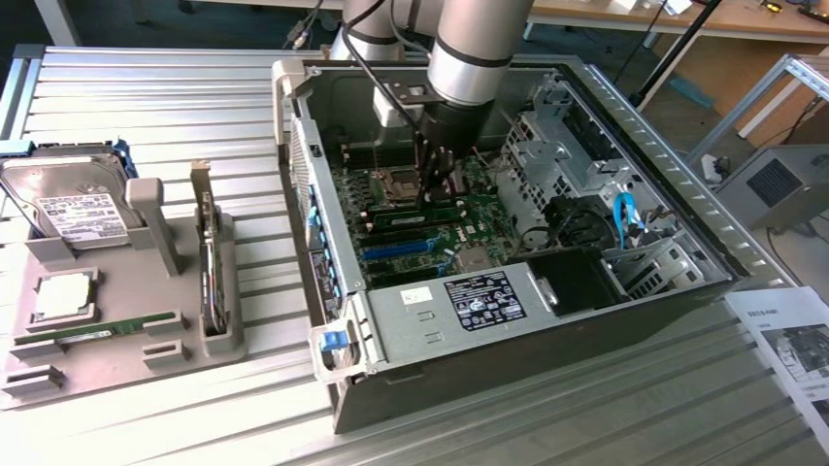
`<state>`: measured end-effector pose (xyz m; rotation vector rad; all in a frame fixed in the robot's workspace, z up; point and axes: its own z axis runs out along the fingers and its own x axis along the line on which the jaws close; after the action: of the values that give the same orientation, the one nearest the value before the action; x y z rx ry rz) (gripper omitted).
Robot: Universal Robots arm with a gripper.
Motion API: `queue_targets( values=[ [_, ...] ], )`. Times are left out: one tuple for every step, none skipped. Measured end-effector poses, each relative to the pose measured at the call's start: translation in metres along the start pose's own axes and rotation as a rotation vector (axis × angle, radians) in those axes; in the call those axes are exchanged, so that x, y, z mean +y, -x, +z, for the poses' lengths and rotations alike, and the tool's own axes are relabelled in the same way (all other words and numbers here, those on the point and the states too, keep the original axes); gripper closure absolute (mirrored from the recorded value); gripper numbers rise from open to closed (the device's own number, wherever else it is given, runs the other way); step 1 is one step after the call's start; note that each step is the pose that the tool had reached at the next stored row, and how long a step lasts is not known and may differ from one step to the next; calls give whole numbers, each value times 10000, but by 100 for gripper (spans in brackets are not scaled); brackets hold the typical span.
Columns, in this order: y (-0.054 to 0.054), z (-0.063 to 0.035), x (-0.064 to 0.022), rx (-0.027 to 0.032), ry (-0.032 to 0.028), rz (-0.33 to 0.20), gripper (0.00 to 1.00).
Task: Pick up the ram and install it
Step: 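Press down the ram until it locks into place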
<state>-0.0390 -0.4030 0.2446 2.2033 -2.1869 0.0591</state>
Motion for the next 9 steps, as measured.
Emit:
queue_targets(
  values=[
    [0, 4, 0, 1, 1, 0, 89],
    [0, 7, 0, 1, 0, 0, 89],
    [0, 7, 0, 2, 1, 0, 89],
    [0, 7, 0, 2, 1, 0, 89],
    [0, 7, 1, 2, 1, 0, 89],
    [0, 8, 0, 1, 1, 0, 89],
    [0, 8, 3, 1, 0, 1, 89],
    [0, 9, 8, -2, 0, 3, 89],
    [0, 9, 13, -2, -1, 1, 89]
  ],
)
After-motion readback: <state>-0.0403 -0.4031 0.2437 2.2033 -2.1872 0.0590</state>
